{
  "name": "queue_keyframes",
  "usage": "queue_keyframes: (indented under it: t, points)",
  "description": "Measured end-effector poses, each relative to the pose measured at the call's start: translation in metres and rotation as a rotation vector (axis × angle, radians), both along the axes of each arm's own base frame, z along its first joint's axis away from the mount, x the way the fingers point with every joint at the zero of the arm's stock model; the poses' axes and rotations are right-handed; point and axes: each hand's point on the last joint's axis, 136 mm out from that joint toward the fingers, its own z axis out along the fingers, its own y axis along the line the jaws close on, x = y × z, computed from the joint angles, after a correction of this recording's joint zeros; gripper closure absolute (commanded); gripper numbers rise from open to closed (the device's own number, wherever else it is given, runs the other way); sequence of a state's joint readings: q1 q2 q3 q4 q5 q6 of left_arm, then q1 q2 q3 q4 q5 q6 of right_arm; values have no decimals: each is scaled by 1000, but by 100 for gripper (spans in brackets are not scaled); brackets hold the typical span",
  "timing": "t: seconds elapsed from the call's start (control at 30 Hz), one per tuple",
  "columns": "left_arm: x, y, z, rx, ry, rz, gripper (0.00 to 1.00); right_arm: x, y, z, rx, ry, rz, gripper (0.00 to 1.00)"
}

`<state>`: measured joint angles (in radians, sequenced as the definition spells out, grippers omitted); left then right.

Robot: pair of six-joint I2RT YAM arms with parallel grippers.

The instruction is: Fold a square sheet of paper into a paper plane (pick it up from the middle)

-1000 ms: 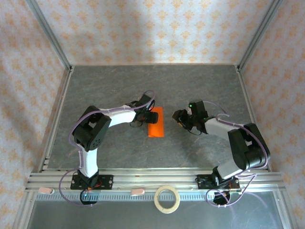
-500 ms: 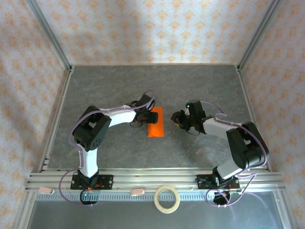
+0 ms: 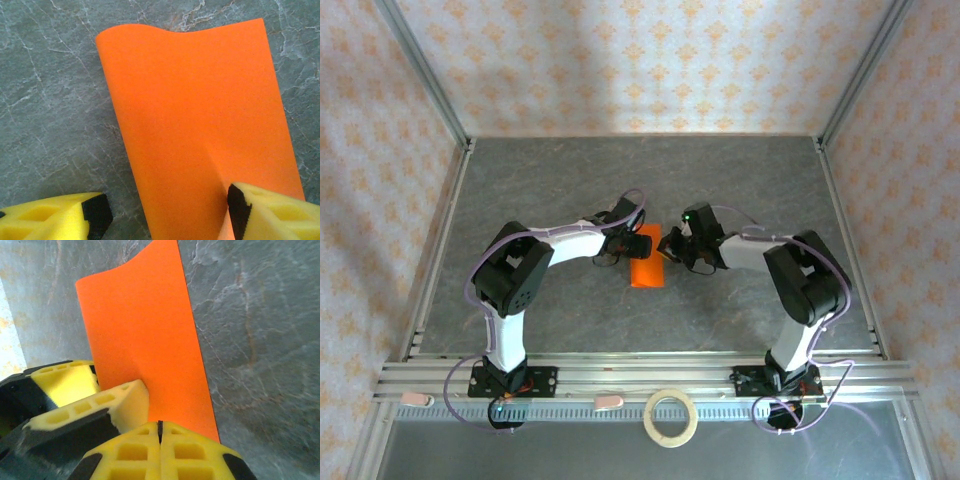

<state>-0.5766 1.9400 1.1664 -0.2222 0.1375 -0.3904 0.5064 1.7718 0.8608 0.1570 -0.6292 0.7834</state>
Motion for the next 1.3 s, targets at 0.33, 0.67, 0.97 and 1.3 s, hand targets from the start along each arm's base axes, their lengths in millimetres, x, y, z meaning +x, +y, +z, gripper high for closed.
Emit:
queue_keyframes:
  t: [0.33,0.67,0.97,1.3]
  points:
    - [0,0,0,0,1,0,27,2,4,-12,-9,26,3,100]
    - [0,0,-2,2,4,0,28,1,7,-16,1,37,15,100]
    - [0,-1,0,-4,2,-1,28,0,0,-25,-71,9,41,100]
    - [-2,-5,11,-55,10,1,26,0,1,-25,-112,-15,95,100]
